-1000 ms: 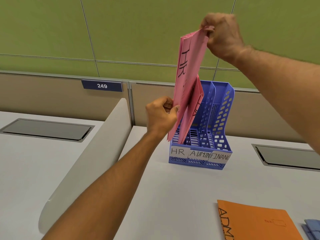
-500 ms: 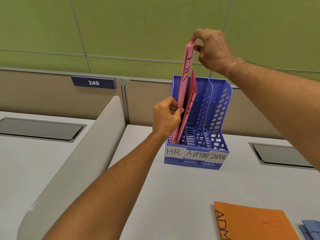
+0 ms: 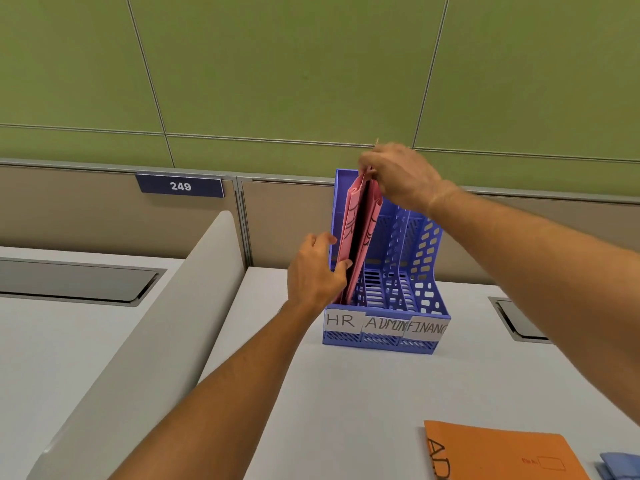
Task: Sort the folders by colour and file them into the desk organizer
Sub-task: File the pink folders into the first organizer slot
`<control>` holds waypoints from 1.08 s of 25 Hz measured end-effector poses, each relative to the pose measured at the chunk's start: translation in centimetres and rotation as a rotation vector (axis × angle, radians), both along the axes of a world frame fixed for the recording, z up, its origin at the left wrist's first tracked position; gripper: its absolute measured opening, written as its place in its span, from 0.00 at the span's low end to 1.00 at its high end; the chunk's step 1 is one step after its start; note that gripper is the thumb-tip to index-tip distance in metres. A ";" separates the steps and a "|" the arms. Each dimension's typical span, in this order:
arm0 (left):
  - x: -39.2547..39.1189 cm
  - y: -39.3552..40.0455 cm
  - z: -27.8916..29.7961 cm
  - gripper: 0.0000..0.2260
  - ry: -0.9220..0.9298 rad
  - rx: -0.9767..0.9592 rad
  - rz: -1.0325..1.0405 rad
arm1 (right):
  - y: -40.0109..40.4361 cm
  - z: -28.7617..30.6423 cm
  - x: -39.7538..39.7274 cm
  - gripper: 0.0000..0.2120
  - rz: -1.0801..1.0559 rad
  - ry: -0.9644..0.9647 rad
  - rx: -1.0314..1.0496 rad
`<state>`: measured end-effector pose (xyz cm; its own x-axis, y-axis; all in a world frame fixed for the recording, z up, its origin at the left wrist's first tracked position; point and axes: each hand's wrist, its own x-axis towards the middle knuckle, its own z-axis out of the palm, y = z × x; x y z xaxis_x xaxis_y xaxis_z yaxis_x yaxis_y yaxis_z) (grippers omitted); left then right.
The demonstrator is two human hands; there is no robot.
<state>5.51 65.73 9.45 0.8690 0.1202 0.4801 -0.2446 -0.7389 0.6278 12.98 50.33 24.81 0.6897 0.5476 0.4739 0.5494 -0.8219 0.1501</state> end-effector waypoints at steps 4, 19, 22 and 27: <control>-0.3 0.9 0.6 0.38 0.017 0.184 0.050 | 0.3 -1.8 -0.1 0.09 -0.001 0.068 0.036; -5.0 1.6 3.8 0.47 -0.017 0.434 0.054 | -1.5 -4.5 -9.8 0.42 -0.314 0.081 0.115; -6.9 1.0 4.2 0.47 -0.048 0.463 0.000 | -2.3 -5.6 -13.1 0.44 -0.376 0.062 0.108; -10.0 -0.6 3.2 0.48 -0.042 0.494 -0.075 | -4.3 -8.4 -18.1 0.44 -0.470 0.089 0.126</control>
<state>-4.52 65.10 12.64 0.8452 -0.1923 0.4986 -0.3261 -0.9248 0.1961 -5.13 46.00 16.40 0.8891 0.1102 0.4442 0.1215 -0.9926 0.0030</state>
